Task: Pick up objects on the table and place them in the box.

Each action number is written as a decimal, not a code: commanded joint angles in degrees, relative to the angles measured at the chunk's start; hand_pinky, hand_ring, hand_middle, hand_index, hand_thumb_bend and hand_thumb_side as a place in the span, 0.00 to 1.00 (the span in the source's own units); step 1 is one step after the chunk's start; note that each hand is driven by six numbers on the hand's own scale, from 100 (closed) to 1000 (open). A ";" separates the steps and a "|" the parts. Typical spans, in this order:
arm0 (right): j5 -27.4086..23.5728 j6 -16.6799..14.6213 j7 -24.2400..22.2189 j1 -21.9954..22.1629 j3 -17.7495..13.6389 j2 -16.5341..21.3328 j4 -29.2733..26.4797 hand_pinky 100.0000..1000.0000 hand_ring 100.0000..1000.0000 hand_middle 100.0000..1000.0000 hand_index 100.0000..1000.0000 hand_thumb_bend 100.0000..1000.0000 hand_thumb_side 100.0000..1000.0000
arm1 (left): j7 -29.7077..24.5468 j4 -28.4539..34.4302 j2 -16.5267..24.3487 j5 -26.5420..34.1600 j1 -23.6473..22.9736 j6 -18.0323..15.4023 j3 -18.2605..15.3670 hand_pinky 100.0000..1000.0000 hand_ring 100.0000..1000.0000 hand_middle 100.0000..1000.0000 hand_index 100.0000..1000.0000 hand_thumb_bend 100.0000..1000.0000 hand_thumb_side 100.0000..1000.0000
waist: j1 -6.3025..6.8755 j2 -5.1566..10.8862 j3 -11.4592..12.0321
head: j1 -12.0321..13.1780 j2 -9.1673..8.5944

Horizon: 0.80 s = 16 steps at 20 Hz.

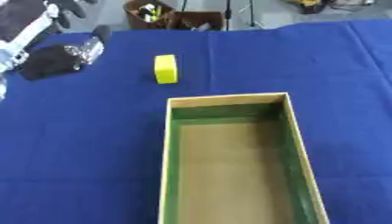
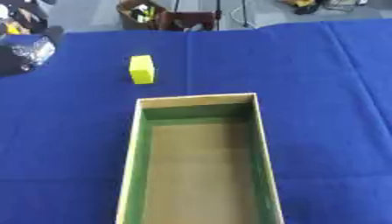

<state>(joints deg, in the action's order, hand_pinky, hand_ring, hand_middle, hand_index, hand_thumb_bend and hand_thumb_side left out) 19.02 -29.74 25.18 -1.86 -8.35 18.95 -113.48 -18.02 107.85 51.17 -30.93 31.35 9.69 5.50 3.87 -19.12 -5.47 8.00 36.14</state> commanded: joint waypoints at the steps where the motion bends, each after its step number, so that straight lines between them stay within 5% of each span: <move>1: -0.12 -0.02 -0.58 -0.38 0.23 1.47 -1.11 0.69 0.75 0.63 0.79 0.15 0.69 | -3.03 -3.50 2.42 -1.51 2.88 -1.05 1.02 0.62 0.75 0.83 1.00 0.26 0.86 | 0.11 0.73 -0.28 | 0.43 -0.70; 7: 0.08 0.51 -1.49 -0.43 0.67 1.15 -1.11 0.69 0.75 0.62 0.79 0.17 0.68 | -8.08 -11.79 0.39 -3.92 8.72 -4.26 3.17 0.66 0.79 0.86 1.00 0.47 0.88 | 0.71 0.26 -1.19 | 0.72 -1.29; 16: 0.17 0.61 -2.17 -0.95 1.22 0.97 -1.11 0.70 0.75 0.62 0.78 0.18 0.68 | -11.92 -23.29 -4.75 -6.88 16.82 -7.31 5.23 0.68 0.81 0.87 1.00 0.59 0.85 | 1.33 -0.58 -2.68 | 1.58 -1.95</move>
<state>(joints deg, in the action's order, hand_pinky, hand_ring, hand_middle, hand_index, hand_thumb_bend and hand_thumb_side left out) 19.05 -29.06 23.33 -2.50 -7.16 18.95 -113.48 -29.41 85.73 45.92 -37.06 47.06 2.74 10.76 5.45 -20.76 -8.33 9.27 34.92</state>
